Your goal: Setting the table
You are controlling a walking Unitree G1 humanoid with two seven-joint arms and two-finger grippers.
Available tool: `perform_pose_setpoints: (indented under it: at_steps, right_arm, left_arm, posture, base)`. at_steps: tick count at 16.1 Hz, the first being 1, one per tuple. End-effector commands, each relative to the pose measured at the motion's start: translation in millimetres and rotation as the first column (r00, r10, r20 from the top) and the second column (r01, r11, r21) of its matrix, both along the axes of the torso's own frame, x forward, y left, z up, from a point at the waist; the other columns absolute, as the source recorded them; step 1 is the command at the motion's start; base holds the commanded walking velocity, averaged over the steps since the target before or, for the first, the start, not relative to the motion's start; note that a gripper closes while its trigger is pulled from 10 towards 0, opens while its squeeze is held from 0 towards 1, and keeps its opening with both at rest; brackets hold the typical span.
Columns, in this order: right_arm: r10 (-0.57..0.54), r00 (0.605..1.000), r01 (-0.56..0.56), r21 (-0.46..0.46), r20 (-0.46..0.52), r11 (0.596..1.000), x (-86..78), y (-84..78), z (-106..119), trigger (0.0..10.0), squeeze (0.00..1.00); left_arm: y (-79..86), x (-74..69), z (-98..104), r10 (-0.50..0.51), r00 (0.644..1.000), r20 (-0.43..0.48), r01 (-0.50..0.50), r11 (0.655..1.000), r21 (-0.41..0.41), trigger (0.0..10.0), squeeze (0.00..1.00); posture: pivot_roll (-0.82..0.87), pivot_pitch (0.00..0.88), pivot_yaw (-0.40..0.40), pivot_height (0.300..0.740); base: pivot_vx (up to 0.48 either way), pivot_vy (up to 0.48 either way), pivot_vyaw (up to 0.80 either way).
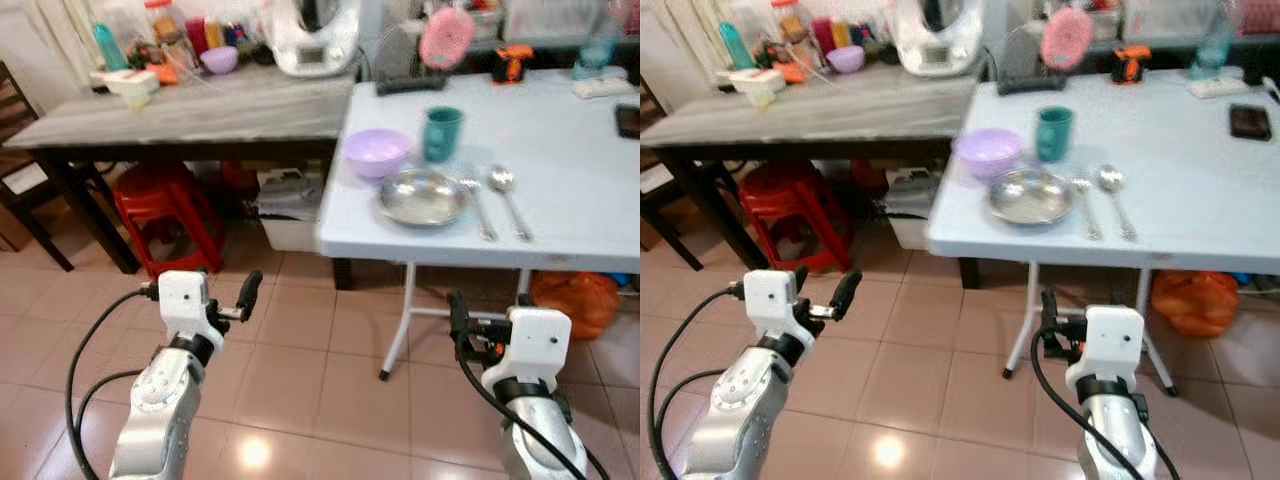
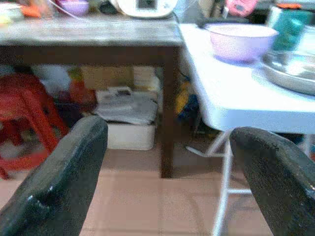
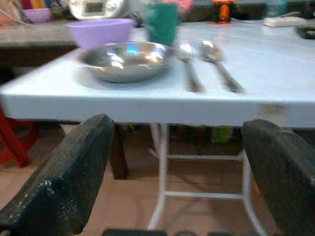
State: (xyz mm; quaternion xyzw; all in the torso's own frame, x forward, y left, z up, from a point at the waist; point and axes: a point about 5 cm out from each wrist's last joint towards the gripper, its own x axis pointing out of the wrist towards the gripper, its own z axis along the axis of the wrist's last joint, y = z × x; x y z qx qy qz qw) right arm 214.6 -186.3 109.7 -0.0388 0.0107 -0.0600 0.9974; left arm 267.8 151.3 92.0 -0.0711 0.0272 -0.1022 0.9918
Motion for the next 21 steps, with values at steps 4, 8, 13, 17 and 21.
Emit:
perform_pose_setpoints:
  at_steps: [4,8,13,17,21]
  right_arm:
    - [0.010,1.000,-0.011,0.013,0.017,1.000,1.1,2.2,3.7,10.0,0.00]
    - [0.006,1.000,-0.006,0.014,0.017,1.000,-0.1,1.0,3.8,10.0,0.00]
    - [0.005,1.000,-0.005,0.014,0.019,1.000,-0.8,0.0,4.5,10.0,0.00]
    - [0.017,1.000,-0.017,0.005,0.024,1.000,0.3,2.1,5.5,10.0,0.00]
    - [0.012,1.000,-0.013,0.010,0.024,1.000,0.2,1.4,5.7,10.0,0.00]
  left_arm:
    - [3.9,0.9,3.7,0.010,1.000,0.018,-0.011,1.000,0.011,10.0,0.00]
    - [2.8,-0.2,5.9,-0.027,0.999,0.036,0.028,1.000,-0.014,10.0,0.00]
    - [-0.8,-1.9,6.2,-0.063,0.997,0.038,0.065,0.997,-0.035,10.0,0.00]
    - [-2.9,-2.6,7.3,-0.083,0.995,0.046,0.086,0.995,-0.051,10.0,0.00]
    - [-4.2,-3.8,7.4,-0.095,0.994,0.046,0.098,0.993,-0.059,10.0,0.00]
  posture:
    - [-0.08,0.000,0.143,0.740]
    - [-0.09,0.000,0.144,0.740]
    - [-0.09,0.000,0.142,0.740]
    - [-0.09,0.000,0.141,0.740]
    - [-0.09,0.000,0.141,0.740]
  base:
    - [0.000,-0.324,0.00]
    - [0.000,0.000,0.00]
    - [0.183,0.000,0.00]
    - [0.403,0.000,0.00]
    - [0.465,0.000,0.00]
